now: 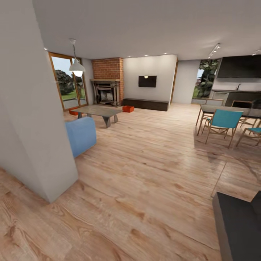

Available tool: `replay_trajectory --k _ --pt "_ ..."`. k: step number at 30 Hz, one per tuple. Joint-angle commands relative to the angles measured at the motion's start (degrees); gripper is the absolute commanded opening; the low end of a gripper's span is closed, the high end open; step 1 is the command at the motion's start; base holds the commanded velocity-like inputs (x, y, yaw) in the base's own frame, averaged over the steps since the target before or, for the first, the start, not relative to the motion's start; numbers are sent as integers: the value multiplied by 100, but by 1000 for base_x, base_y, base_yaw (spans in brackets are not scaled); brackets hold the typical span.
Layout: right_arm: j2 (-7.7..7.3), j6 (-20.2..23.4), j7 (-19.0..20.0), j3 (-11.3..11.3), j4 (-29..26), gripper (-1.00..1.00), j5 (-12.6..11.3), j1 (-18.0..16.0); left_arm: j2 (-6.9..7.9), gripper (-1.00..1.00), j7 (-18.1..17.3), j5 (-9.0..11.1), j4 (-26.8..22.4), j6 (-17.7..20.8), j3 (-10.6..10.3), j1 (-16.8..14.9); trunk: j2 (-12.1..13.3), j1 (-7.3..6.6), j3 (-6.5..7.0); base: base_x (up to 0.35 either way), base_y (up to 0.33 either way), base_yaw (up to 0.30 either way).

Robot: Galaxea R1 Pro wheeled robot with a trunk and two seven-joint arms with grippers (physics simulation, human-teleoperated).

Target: Move the two storage containers from the living room to the garage. In the garage, place one container on the floor and stack the other container on top of it (either order is fine).

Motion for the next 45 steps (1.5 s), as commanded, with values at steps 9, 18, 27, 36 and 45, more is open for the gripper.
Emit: replay_trajectory --k 9,18,27,36,45 --pt "2 -31 -3 48 18 100 -47 -7 1 100 -10 28 -1 -3 4 -1 -2 3 -6 320 0 -243" --pt "4 -31 -6 48 18 100 -47 -7 1 100 -10 28 -1 -2 4 -1 -2 3 -6 320 0 -231" --pt "10 -23 -8 48 18 100 -47 -7 1 100 -10 30 -1 -2 4 -1 -2 3 -6 322 0 -31" --pt "11 -23 -36 48 18 100 -47 -7 1 100 -11 28 -1 -2 4 -1 -2 3 -6 322 0 -1" --pt "4 -23 -43 48 18 100 -47 -7 1 100 -11 28 -1 -2 4 -1 -2 3 -6 322 0 0"
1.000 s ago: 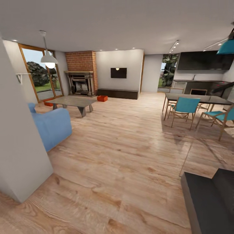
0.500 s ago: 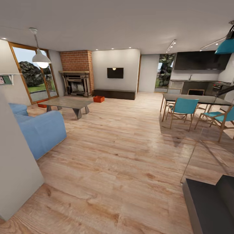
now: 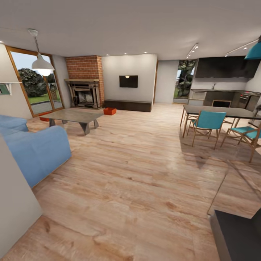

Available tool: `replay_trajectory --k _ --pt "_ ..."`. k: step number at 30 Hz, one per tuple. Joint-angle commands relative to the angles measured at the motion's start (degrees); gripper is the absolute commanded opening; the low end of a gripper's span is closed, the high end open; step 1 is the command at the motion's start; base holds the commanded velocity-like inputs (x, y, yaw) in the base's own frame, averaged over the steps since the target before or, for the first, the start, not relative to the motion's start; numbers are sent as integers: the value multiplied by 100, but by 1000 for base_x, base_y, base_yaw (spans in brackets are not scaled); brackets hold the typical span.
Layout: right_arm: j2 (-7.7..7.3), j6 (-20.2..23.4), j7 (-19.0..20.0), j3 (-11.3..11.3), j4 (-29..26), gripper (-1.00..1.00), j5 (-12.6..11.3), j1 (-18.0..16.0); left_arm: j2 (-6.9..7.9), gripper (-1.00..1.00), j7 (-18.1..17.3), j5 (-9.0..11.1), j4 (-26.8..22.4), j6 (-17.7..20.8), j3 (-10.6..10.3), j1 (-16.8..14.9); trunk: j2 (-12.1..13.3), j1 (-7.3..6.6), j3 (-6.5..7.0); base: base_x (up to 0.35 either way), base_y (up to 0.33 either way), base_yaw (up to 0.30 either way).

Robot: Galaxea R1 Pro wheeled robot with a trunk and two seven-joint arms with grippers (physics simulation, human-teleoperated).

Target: Move the two storage containers from the living room to the garage. In the garage, place one container on the floor and stack the other container on top of it (either order is fine).

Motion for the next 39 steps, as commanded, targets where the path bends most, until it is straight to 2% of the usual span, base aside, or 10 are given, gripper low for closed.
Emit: replay_trajectory --k 1,39 --pt "3 -32 -1 48 18 100 -49 -6 1 100 -11 28 -1 -3 4 -2 -2 3 -5 322 0 0" --pt "2 -43 -2 43 18 100 -49 -6 1 100 -10 28 -1 -3 4 -2 -2 3 -5 322 0 0"
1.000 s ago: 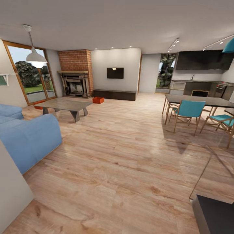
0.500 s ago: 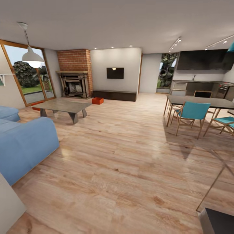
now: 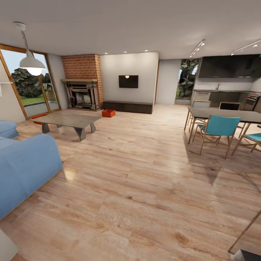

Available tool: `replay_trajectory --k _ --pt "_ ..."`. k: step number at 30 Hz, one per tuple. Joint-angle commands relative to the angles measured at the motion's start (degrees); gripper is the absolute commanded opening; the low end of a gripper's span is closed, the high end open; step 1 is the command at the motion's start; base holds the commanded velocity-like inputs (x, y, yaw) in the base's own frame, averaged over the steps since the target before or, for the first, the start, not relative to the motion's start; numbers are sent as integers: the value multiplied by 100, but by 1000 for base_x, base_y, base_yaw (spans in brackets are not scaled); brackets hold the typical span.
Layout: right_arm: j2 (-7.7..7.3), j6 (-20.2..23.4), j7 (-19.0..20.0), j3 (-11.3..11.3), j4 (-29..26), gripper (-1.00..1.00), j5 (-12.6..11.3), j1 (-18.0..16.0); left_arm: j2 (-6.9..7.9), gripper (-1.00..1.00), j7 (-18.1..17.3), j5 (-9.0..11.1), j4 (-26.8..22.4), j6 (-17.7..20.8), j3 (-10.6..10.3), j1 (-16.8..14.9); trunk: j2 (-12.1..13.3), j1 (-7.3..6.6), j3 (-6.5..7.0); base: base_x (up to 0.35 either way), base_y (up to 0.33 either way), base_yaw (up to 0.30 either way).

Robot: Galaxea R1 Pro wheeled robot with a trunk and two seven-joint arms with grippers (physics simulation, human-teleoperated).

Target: Move the two storage containers from the living room to the garage. In the garage, place one container on the floor and stack the other container on top of it (either order is fine).

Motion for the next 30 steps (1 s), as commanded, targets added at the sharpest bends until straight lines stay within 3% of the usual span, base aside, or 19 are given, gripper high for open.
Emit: replay_trajectory --k 1,30 --pt "3 -38 -1 49 18 100 -49 -6 1 100 -11 28 -1 -3 4 -2 -2 3 -5 322 0 0" --pt "-6 -58 -8 54 18 100 -48 -6 1 100 -7 32 -1 -3 4 -2 -2 3 -5 322 0 0"
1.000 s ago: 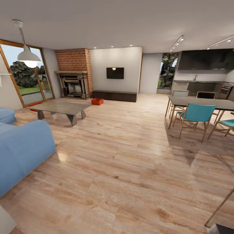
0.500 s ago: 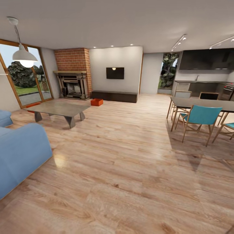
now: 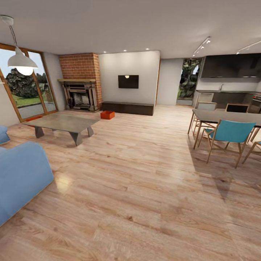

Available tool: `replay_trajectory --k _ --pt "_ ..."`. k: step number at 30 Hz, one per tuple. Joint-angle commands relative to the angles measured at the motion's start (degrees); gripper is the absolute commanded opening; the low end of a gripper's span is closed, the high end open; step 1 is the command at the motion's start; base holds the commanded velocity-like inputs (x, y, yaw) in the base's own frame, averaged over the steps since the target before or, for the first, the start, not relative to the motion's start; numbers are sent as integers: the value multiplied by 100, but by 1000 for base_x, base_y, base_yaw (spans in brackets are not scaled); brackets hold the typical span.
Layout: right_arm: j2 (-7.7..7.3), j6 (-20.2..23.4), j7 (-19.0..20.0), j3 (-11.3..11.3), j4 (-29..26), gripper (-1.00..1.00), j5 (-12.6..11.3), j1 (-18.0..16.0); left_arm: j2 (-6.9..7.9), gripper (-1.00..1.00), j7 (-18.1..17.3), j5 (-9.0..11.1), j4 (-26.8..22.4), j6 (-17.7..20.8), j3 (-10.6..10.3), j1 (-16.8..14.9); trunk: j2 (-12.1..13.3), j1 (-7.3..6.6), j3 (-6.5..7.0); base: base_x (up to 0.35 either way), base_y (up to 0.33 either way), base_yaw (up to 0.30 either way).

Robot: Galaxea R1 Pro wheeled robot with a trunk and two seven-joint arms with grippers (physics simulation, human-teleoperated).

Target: Move the two storage containers from the living room to the garage. In the garage, place one container on the floor and stack the other container on top of it (either order is fine).

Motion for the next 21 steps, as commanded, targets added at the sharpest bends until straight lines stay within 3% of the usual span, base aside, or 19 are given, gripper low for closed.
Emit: replay_trajectory --k 1,21 --pt "4 -34 -2 48 18 100 -49 -6 1 100 -12 29 -1 -3 4 -2 -2 3 -5 322 0 0" --pt "12 -25 2 48 18 100 -42 -6 1 100 -15 28 -1 -3 4 -2 -2 3 -5 322 0 0"
